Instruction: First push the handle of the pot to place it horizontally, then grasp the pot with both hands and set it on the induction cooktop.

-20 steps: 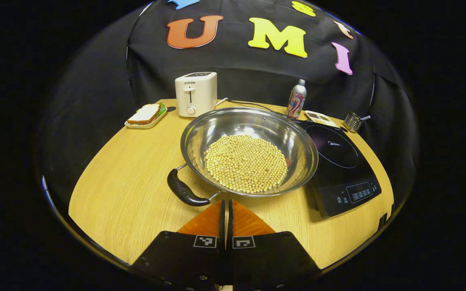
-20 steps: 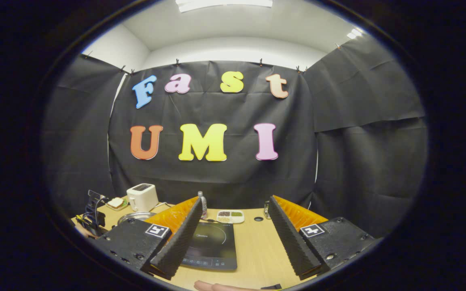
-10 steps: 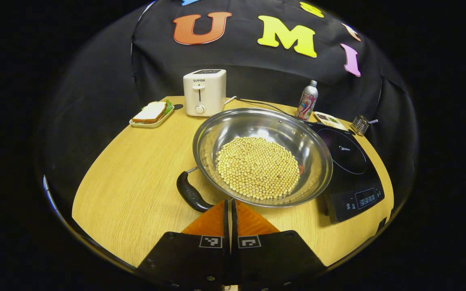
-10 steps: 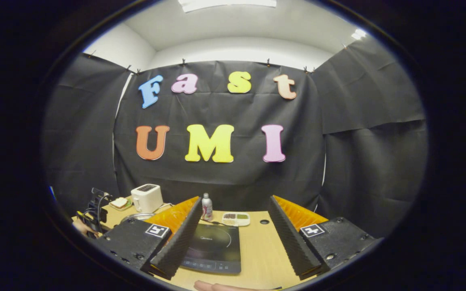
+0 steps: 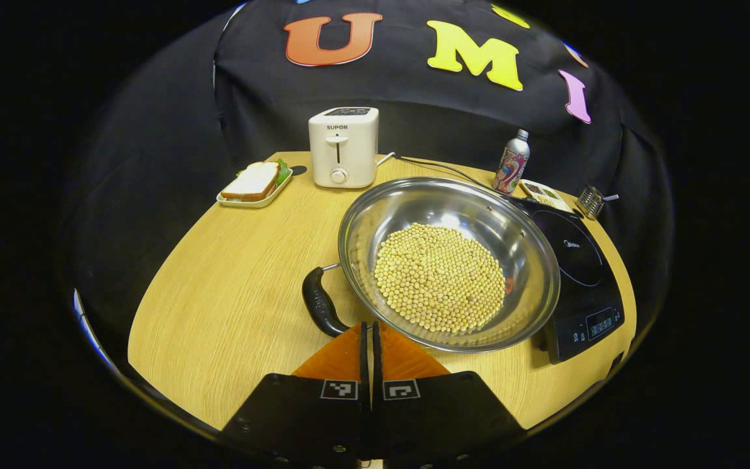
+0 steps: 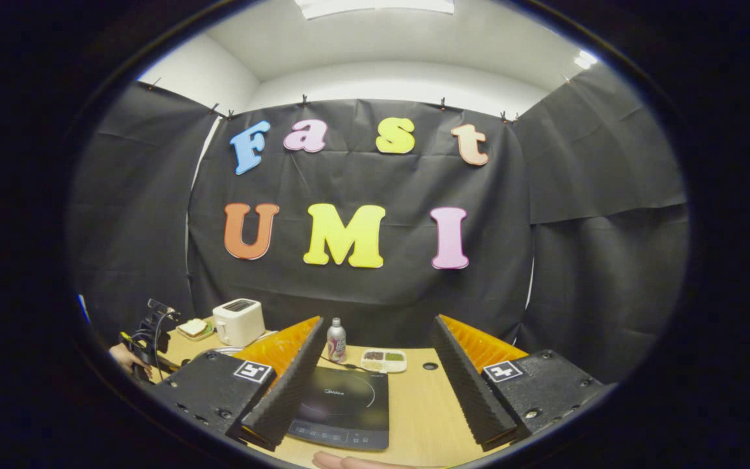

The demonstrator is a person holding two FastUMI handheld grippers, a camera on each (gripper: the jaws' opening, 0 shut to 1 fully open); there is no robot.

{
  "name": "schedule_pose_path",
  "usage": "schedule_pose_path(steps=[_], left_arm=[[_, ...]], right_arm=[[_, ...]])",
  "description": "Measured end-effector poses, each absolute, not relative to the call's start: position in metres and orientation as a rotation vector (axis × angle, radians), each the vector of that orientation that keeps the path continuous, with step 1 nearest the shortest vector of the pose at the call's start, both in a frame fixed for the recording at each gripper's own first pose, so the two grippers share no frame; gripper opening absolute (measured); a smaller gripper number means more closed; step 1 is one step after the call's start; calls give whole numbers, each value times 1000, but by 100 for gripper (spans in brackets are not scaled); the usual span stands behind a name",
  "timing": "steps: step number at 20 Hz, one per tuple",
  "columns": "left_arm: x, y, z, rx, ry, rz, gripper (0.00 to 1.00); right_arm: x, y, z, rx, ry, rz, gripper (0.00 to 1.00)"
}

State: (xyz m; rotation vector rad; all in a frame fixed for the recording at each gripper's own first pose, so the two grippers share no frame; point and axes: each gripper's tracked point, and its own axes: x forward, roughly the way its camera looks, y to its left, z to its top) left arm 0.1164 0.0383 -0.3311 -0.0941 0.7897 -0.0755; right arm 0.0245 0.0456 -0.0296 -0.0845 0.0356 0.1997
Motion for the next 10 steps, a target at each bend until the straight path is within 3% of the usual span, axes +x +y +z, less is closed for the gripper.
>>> schedule_pose_path(steps=[3, 4, 5, 6, 10], left_arm=[[125, 48, -330, -98, 802, -70, 0], [129, 51, -329, -97, 803, -68, 6], [133, 54, -330, -94, 804, -65, 6], [137, 56, -330, -89, 805, -63, 0], [154, 68, -331, -74, 811, -61, 0]], right_arm=[[31, 49, -24, -83, 25, 195, 100], [33, 50, -22, -80, 20, 191, 100], [36, 50, -21, -77, 18, 189, 100], [39, 53, -22, -76, 21, 190, 100], [49, 60, -24, -60, 29, 188, 100]])
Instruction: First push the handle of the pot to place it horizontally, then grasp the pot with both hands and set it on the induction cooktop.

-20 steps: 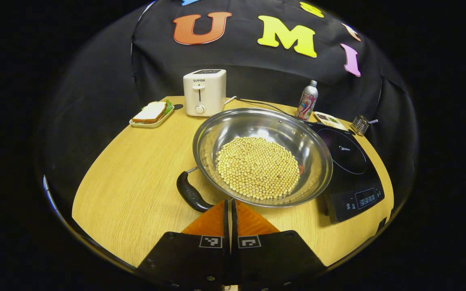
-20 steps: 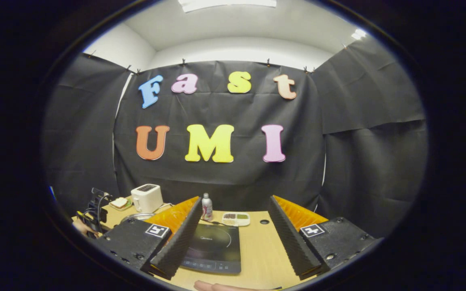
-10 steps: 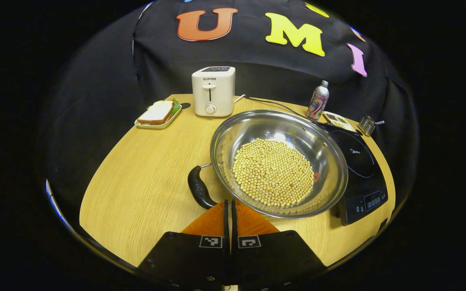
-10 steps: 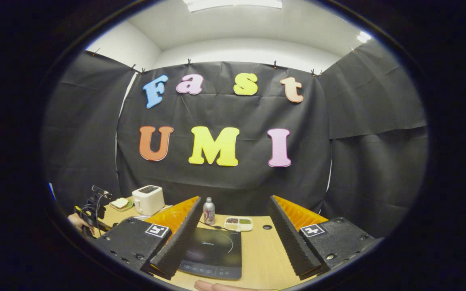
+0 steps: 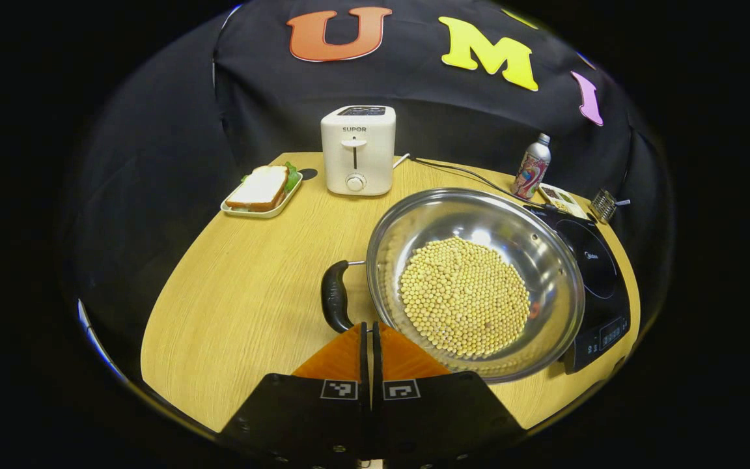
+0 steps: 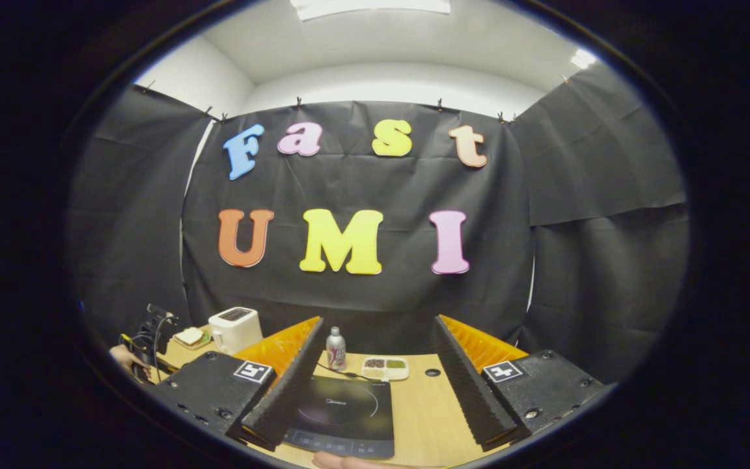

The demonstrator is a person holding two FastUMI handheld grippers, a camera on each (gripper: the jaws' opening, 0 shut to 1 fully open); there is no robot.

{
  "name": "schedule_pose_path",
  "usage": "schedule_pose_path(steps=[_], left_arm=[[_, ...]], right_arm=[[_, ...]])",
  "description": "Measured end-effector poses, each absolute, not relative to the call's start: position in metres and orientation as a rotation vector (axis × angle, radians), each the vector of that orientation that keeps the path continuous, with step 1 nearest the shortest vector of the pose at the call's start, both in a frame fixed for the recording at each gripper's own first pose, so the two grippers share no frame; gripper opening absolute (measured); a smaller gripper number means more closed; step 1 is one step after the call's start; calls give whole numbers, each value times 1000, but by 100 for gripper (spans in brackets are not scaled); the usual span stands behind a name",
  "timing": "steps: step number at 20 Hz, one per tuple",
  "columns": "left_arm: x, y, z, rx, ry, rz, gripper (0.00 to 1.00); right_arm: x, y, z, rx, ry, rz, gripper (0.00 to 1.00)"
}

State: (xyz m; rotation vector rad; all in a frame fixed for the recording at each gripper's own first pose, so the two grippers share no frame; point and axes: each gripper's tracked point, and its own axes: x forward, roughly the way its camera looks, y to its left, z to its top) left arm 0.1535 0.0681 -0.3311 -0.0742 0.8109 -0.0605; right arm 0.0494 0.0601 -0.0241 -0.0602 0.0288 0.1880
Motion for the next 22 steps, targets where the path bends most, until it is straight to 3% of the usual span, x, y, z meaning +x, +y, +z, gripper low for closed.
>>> schedule_pose_path(steps=[4, 5, 6, 9, 10, 12, 13, 21, 22], left_arm=[[167, 74, -332, -79, 814, -58, 0], [169, 76, -330, -78, 814, -60, 6], [172, 77, -330, -76, 813, -62, 0], [179, 81, -330, -65, 807, -65, 0], [182, 81, -331, -62, 806, -64, 6], [188, 83, -330, -52, 801, -62, 6], [189, 84, -331, -50, 801, -61, 0], [180, 91, -298, -68, 720, -53, 0], [178, 92, -291, -66, 704, -52, 6]], right_arm=[[59, 67, -30, -42, 42, 186, 100], [61, 71, -31, -33, 45, 192, 100], [63, 75, -30, -27, 47, 197, 100], [68, 80, -31, -17, 41, 195, 100], [70, 82, -33, -17, 41, 195, 100], [72, 87, -36, -14, 47, 193, 100], [73, 88, -38, -11, 53, 192, 100], [86, 107, -68, 82, 128, 164, 100], [88, 111, -74, 89, 140, 165, 100]])
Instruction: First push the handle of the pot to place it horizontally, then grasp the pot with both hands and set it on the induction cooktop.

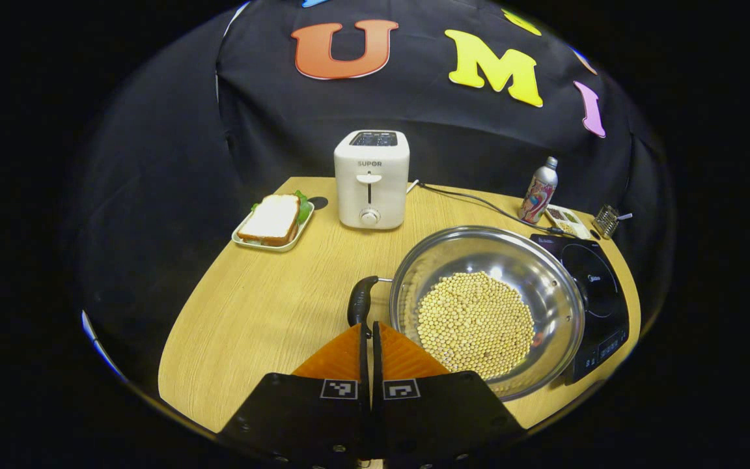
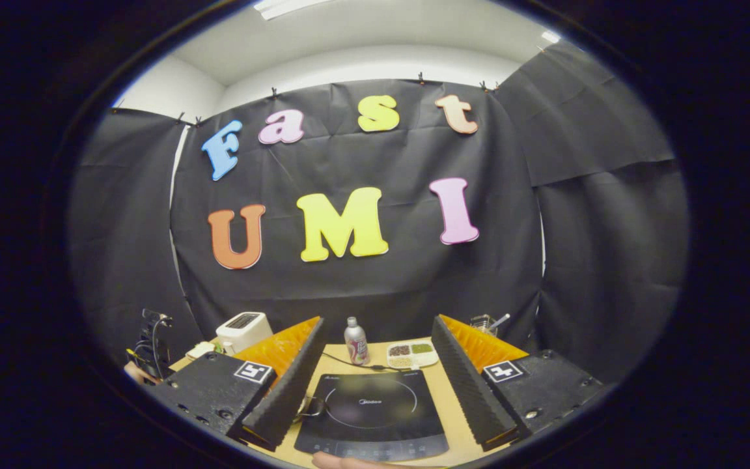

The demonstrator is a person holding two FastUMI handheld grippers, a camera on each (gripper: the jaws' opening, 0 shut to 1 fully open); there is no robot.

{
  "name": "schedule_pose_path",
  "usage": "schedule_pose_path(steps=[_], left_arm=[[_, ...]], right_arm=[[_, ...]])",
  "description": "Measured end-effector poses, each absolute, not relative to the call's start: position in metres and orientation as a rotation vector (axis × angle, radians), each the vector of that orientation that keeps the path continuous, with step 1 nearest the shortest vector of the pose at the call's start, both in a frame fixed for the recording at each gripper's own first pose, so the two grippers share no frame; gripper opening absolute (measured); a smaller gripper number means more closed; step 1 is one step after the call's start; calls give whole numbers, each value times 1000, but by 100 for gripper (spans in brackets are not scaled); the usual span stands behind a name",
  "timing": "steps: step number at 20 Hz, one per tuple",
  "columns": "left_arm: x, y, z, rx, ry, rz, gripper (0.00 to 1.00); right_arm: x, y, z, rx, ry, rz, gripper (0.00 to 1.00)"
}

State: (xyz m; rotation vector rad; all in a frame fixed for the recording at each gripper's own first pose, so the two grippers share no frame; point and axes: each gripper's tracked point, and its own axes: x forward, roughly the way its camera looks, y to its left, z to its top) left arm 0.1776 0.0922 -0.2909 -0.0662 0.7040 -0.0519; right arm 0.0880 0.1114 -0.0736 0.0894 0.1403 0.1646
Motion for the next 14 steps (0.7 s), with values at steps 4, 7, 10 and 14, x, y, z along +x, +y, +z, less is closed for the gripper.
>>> schedule_pose_path(steps=[4, 7, 10, 14], left_arm=[[173, 91, -257, -75, 585, -66, 28], [170, 87, -240, -87, 528, -62, 78], [159, 88, -220, -59, 470, -73, 96], [154, 83, -203, -20, 405, -93, 96]], right_arm=[[98, 131, -99, 73, 198, 174, 100], [106, 144, -125, 84, 258, 184, 100], [113, 158, -147, 104, 318, 187, 100], [124, 185, -183, 80, 387, 194, 96]])
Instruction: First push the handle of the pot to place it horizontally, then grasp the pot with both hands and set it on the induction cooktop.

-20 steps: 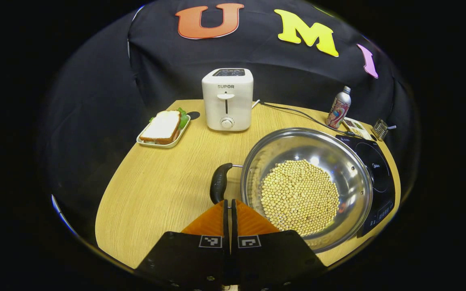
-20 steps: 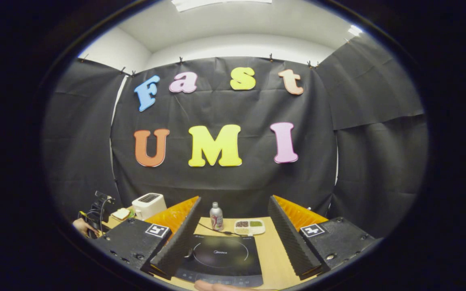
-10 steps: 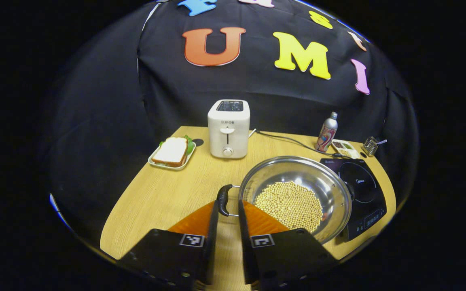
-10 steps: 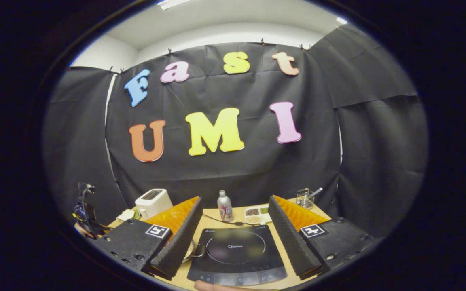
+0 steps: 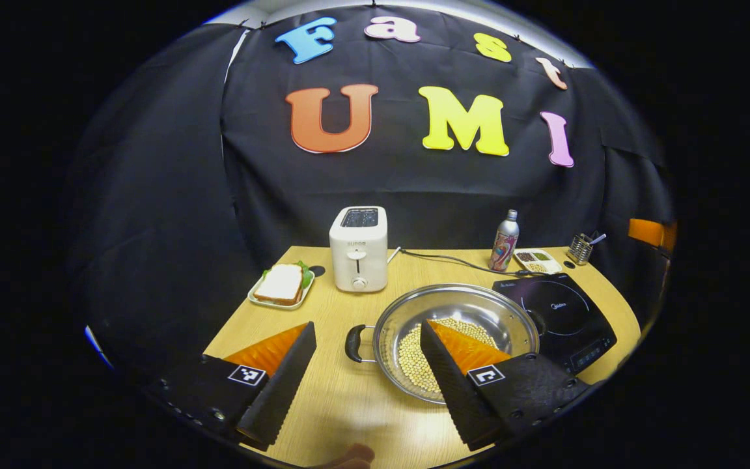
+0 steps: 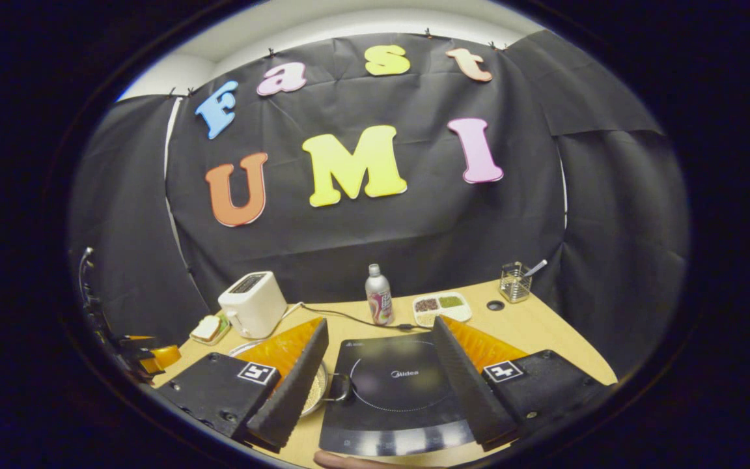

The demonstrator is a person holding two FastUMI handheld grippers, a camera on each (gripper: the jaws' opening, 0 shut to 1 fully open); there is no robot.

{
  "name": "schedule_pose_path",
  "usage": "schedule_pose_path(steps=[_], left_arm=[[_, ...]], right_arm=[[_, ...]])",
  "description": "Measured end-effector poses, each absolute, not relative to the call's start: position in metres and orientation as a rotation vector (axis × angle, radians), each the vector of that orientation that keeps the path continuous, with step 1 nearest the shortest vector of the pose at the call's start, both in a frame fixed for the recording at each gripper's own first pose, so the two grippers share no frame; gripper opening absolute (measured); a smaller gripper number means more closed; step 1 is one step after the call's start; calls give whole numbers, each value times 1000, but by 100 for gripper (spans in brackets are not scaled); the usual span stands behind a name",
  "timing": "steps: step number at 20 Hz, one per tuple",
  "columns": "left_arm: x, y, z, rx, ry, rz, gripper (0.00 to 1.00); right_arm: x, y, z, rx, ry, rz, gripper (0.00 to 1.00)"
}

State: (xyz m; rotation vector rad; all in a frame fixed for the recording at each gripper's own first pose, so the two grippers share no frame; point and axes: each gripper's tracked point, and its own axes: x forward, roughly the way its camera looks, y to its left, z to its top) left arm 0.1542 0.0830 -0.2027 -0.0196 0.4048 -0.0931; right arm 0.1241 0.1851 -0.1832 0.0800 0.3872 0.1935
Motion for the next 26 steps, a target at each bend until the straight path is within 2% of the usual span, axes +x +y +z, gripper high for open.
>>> schedule_pose_path(steps=[5, 8, 9, 11, 12, 13, 21, 22, 23, 24, 25, 26], left_arm=[[166, 85, -220, -17, 451, -84, 96], [176, 90, -237, -15, 495, -78, 96], [180, 91, -244, -11, 513, -75, 96], [189, 95, -259, -2, 552, -63, 97], [193, 97, -267, 2, 572, -62, 97], [197, 97, -273, 1, 586, -61, 97], [223, 89, -328, 4, 747, -74, 96], [225, 88, -333, 3, 759, -77, 94], [226, 87, -336, 1, 771, -83, 92], [226, 84, -339, -7, 783, -103, 89], [225, 82, -342, -19, 795, -117, 86], [226, 80, -344, -30, 798, -125, 80]], right_arm=[[136, 222, -237, 52, 515, 239, 96], [144, 235, -270, 41, 593, 242, 100], [147, 239, -281, 40, 621, 242, 96], [153, 246, -301, 44, 674, 245, 96], [156, 250, -312, 45, 703, 239, 100], [158, 251, -322, 42, 726, 231, 95], [164, 276, -382, 12, 890, 253, 92], [165, 276, -387, 11, 901, 247, 92], [167, 276, -390, 8, 910, 240, 99], [167, 276, -394, 10, 919, 232, 92], [166, 277, -395, 11, 929, 225, 89], [170, 276, -394, 5, 906, 210, 93]])
